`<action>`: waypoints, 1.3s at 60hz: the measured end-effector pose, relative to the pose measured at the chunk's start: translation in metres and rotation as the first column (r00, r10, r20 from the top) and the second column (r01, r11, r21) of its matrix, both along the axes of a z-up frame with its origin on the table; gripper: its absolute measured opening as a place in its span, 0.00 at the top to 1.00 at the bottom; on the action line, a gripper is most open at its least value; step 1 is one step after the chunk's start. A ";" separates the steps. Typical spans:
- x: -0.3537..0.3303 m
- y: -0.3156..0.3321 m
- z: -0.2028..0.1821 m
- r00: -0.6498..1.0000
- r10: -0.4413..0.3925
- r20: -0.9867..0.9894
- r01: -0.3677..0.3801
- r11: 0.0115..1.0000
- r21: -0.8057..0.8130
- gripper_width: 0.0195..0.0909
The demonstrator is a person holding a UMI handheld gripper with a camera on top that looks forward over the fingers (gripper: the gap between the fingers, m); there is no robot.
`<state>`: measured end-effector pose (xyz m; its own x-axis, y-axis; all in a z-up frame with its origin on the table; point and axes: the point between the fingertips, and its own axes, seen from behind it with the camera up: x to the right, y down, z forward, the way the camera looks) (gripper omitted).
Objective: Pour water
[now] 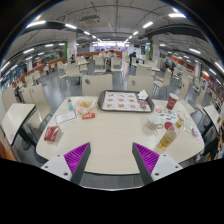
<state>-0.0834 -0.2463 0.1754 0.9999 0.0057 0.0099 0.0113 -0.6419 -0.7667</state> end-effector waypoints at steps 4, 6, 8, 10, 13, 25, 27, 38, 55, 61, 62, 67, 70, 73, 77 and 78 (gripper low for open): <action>-0.012 0.004 0.004 1.000 -0.005 0.008 0.005 1.000 0.002 0.08; -0.010 0.004 0.004 1.000 -0.010 0.011 0.010 1.000 0.002 0.08; 0.002 0.003 -0.001 1.000 -0.015 0.012 0.015 1.000 0.003 0.08; 0.011 0.000 -0.003 1.000 -0.017 0.009 0.017 1.000 0.003 0.08; 0.020 -0.002 -0.006 1.000 -0.022 0.006 0.022 1.000 0.005 0.08; 0.074 -0.021 -0.030 0.999 -0.040 0.025 0.040 0.999 0.018 0.08; 0.089 -0.024 -0.036 0.998 -0.048 0.031 0.047 0.999 0.020 0.08; 0.175 -0.024 -0.069 0.990 -0.129 0.051 0.126 0.991 0.052 0.08; 0.260 0.066 -0.100 0.989 -0.148 0.011 0.144 0.974 0.173 0.08; 0.273 0.100 -0.114 0.991 -0.132 0.032 0.123 0.972 0.198 0.11; 0.275 0.104 -0.116 0.991 -0.131 0.037 0.121 0.972 0.201 0.13; 0.276 0.124 -0.126 0.994 -0.109 0.030 0.100 0.971 0.217 0.23; 0.276 0.132 -0.128 0.995 -0.099 0.018 0.093 0.970 0.227 0.37; 0.273 0.138 -0.127 0.997 -0.083 0.007 0.079 0.966 0.247 0.55; 0.271 0.139 -0.126 0.998 -0.061 0.005 0.057 0.964 0.261 0.59; 0.270 0.140 -0.126 0.999 -0.053 0.002 0.051 0.964 0.263 0.60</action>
